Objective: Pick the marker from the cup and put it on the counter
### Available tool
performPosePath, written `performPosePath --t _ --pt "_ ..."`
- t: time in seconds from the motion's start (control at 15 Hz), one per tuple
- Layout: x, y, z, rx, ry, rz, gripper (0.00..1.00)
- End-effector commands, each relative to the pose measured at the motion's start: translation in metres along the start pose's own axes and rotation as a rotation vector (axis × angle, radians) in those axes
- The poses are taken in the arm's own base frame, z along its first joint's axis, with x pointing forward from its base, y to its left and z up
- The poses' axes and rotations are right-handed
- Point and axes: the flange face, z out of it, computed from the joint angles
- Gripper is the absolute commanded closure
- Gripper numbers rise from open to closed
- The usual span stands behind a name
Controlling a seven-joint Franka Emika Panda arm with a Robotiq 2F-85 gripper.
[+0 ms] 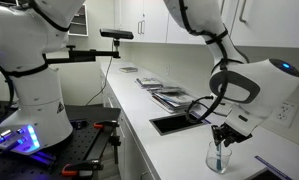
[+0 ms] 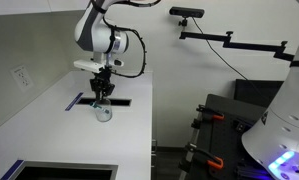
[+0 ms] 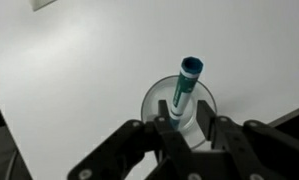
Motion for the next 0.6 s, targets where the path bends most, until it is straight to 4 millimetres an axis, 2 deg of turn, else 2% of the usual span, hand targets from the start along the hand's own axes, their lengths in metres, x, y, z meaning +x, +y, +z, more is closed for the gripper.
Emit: performPosePath --t 0.0,0.13,0.27,0.53 --pt "0.002 -0.008 0.009 -0.036 -0.035 0.048 0.66" --pt "0.003 -0.010 0.014 -0.048 -0.043 0.059 0.61" --pt "0.006 -0.013 0.019 -0.048 -0.041 0.065 0.65" --pt "0.011 -0.018 0.029 -0.047 -0.042 0.084 0.64"
